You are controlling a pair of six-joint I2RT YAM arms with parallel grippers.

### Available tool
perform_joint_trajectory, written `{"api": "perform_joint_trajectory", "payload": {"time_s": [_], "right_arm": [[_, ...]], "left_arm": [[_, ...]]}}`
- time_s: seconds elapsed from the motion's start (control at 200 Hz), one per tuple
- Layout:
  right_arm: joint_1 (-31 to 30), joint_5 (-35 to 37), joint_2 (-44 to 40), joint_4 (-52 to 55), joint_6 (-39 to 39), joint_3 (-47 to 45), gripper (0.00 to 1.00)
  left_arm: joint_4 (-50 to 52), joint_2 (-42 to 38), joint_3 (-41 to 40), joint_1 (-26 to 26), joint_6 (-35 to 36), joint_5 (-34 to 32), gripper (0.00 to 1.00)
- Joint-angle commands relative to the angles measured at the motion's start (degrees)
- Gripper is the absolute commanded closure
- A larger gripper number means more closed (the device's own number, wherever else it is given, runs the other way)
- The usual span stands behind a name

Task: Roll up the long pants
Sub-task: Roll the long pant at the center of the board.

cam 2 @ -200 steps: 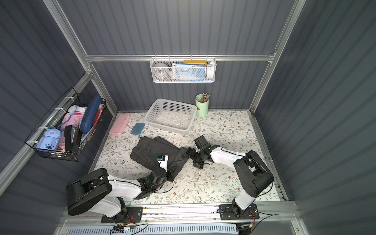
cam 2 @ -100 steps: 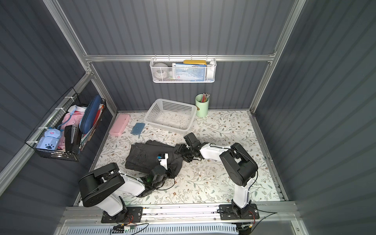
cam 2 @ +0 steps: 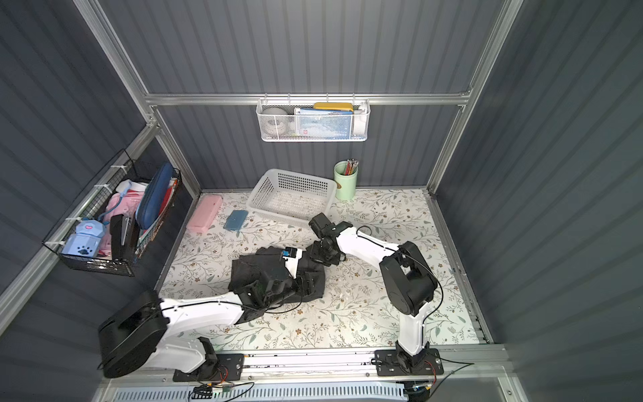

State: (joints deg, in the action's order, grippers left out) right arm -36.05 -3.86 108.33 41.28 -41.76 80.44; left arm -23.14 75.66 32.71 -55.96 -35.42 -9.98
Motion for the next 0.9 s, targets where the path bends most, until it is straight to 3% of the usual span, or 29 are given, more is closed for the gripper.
{"api": "perform_joint_trajectory", "payload": {"time_s": [0.0, 0.16, 0.25, 0.44, 0.55, 0.62, 0.786, 0.896], "right_arm": [[1.22, 11.28, 2.14, 17.26, 11.02, 3.95, 0.92], [0.24, 20.52, 7.05, 26.36, 14.41, 11.23, 0.88], [-2.68, 24.97, 9.80, 27.69, 14.17, 14.39, 0.77], [-7.66, 29.60, 13.04, 23.85, 8.45, 14.01, 0.74], [-9.24, 31.70, 12.91, 19.89, 2.93, 11.84, 0.68], [-10.39, 32.07, 13.71, 19.75, -0.83, 12.70, 0.65], [-11.32, 30.50, 18.52, 21.47, -5.90, 17.20, 0.66], [-11.32, 27.72, 22.36, 24.62, -7.27, 21.91, 0.66]], "left_arm": [[16.23, -7.38, -0.40, 1.89, 0.00, -5.65, 0.32], [23.47, -13.29, -3.35, 6.94, -3.33, -8.74, 0.33], [27.93, -12.13, -2.30, 10.29, -7.88, -9.31, 0.34], [39.93, -3.13, 7.41, 21.86, -19.62, -0.75, 0.37], [40.68, 0.77, 10.86, 25.81, -23.45, 4.43, 0.39], [41.92, 2.74, 14.93, 26.26, -19.94, 6.89, 0.43], [44.25, -0.90, 17.02, 22.35, -4.23, 1.71, 0.51], [43.51, -8.81, 12.70, 13.87, 7.42, -6.48, 0.51]]}}
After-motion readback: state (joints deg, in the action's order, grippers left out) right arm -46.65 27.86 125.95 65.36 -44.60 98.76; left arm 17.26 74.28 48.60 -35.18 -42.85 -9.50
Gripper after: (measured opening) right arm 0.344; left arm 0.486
